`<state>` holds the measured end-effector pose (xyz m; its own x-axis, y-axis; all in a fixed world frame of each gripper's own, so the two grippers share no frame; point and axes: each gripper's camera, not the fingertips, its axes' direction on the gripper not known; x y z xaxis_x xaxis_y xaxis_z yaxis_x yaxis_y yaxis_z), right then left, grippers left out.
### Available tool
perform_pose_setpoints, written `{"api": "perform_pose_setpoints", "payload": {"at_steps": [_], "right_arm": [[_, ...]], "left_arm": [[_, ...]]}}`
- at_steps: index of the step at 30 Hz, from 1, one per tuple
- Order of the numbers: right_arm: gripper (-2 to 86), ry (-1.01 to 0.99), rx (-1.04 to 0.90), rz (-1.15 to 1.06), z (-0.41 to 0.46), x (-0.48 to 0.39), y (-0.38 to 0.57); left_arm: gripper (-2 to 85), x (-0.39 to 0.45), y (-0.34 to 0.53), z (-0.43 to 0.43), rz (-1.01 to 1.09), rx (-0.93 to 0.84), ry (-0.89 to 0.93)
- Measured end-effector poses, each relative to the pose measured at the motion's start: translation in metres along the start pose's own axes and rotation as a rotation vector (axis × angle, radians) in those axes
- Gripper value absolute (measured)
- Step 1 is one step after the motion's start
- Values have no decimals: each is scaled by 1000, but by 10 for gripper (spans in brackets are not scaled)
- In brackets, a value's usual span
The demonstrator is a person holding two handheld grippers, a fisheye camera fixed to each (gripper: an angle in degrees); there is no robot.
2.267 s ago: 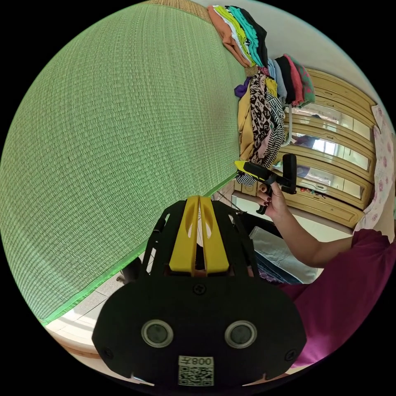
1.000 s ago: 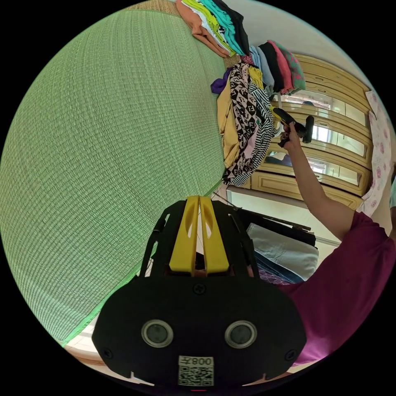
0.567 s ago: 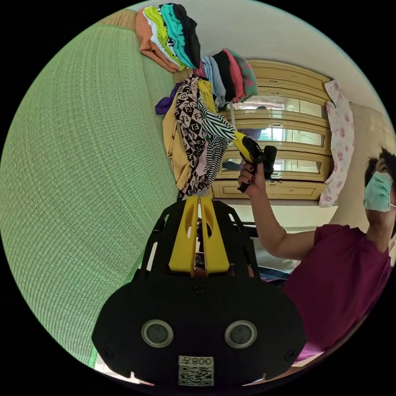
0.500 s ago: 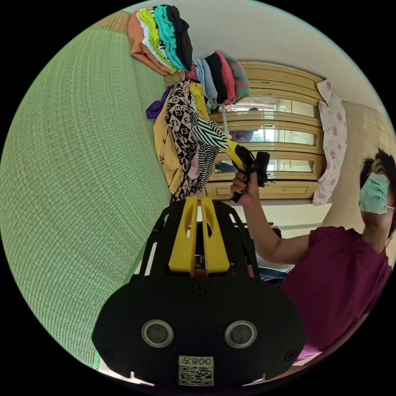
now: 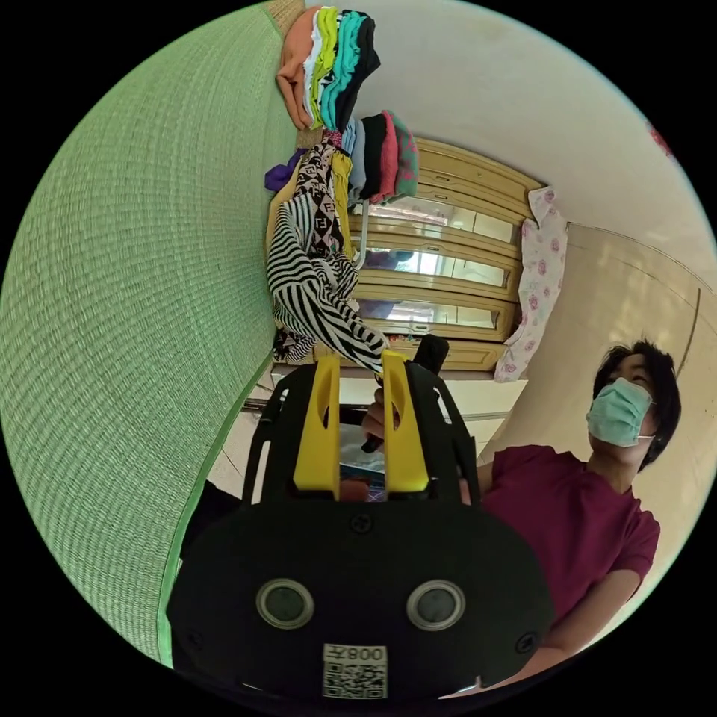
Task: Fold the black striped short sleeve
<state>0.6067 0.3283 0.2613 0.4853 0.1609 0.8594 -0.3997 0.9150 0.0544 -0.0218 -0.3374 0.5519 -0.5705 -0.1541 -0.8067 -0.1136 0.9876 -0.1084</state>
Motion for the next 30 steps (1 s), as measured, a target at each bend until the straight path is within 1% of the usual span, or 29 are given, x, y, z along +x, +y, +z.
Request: {"api": "perform_pose_setpoints", "payload": {"at_steps": [1,3,5,7,12,16,20,23,25,27,30], "right_arm": [[14,-19,-10,-7,11,-1,9],[14,-25,-30,-23,29,-4,23],[13,-29,-43,-44,50,-11,42],[13,-19,-54,-59,61,-18,56],[12,44,-75,-75,74,-32,87],[12,74,-68,-59,79,-31,103],[13,86,-85,-54,85,-28,108],[14,76,-102,-49,91,-25,108],[15,78,-120,-48,97,-24,108],[17,80,-140,-43,104,-21,109],[23,94,-162,-27,110,-13,111]], "left_arm": [[97,-5,9,-11,-9,33,24],[99,-11,20,-23,-22,43,27],[100,-15,31,-32,-32,41,1],[103,-19,43,-36,-51,-3,-35],[106,-28,63,-48,-113,7,-135],[113,-52,71,-44,-234,-4,-32],[108,-58,69,-36,-260,4,8],[86,-60,64,-27,-261,-26,-1],[40,-60,60,-24,-250,-33,-4],[26,-59,60,-24,-241,-40,-13],[14,-56,64,-32,-225,-5,-19]]}}
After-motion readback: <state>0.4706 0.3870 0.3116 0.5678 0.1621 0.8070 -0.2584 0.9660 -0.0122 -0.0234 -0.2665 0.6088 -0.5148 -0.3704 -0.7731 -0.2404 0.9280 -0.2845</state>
